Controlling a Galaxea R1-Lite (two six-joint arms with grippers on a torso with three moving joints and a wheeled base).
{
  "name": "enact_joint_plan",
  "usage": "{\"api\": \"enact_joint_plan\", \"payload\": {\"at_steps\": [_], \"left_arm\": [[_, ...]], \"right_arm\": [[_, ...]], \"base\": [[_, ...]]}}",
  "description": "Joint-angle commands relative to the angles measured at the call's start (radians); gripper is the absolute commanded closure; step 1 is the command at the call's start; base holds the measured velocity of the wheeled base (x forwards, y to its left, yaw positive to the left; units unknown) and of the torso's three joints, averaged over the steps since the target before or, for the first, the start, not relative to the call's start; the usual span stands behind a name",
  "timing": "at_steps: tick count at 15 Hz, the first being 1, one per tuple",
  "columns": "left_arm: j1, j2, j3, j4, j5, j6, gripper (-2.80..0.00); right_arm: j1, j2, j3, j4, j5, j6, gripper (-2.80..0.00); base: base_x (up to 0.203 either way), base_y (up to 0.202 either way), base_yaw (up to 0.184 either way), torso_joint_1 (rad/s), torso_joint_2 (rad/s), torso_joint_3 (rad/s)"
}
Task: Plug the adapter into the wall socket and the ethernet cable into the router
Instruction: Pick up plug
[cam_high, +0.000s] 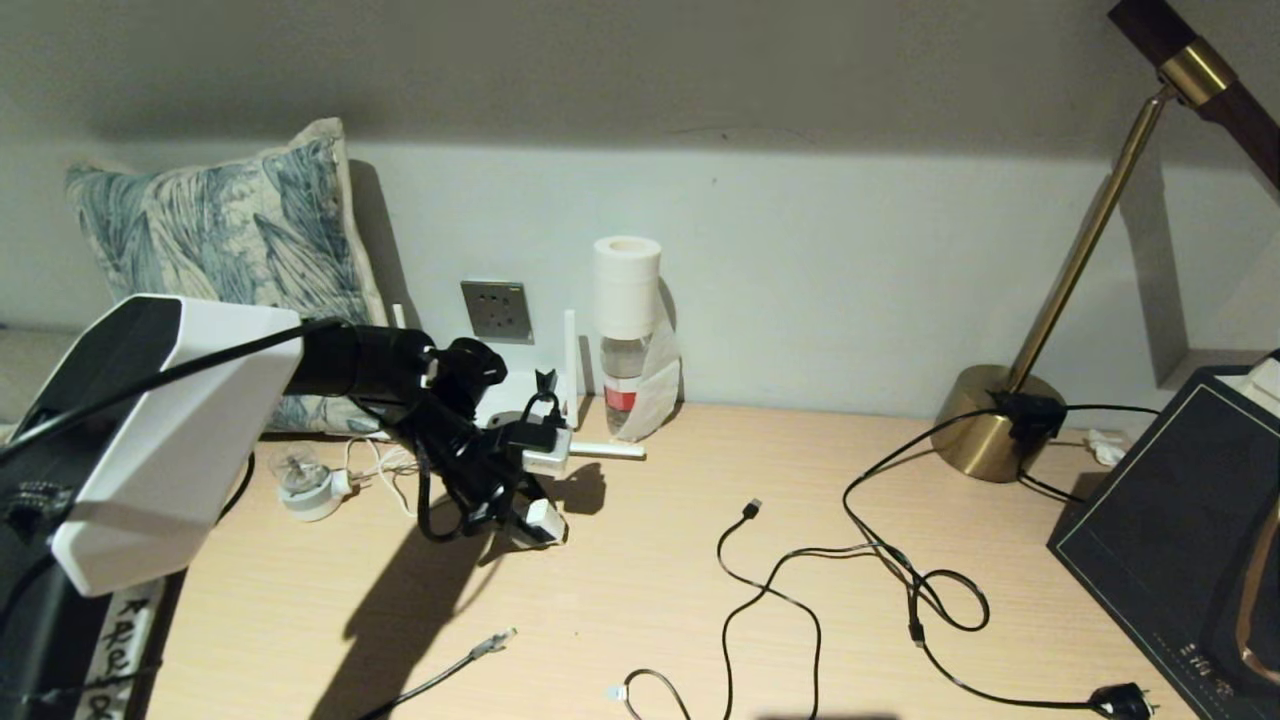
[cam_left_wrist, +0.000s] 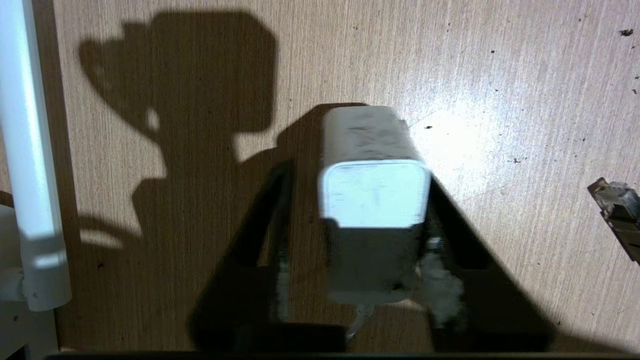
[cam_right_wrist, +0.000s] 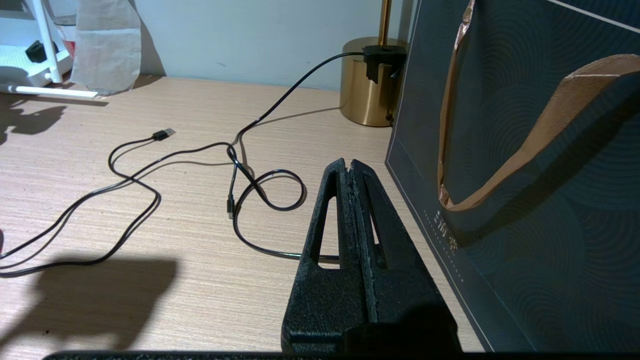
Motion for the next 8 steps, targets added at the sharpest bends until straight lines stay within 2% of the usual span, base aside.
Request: {"api": "enact_joint_plan", "payload": {"at_steps": [1, 6, 8], "left_arm": [[0.0, 0.002, 0.001, 0.003, -0.003, 0.008, 0.0], [0.0, -0.086, 0.002, 0.009, -0.016, -0.013, 0.0], [0.002, -0.177, 0.009, 0.011, -0.053, -0.044, 0.0]], "right_arm": [[0.0, 0.001, 0.035, -0.001, -0.001, 0.0, 0.0], [0.0, 0.001, 0.035, -0.001, -0.001, 0.0, 0.0], [0.0, 0.001, 0.035, -0.001, 0.001, 0.0, 0.0]], "base": [[0.0, 0.0, 0.0, 0.0, 0.0, 0.0], [0.0, 0.0, 0.0, 0.0, 0.0, 0.0], [0.0, 0.0, 0.0, 0.0, 0.0, 0.0]]}}
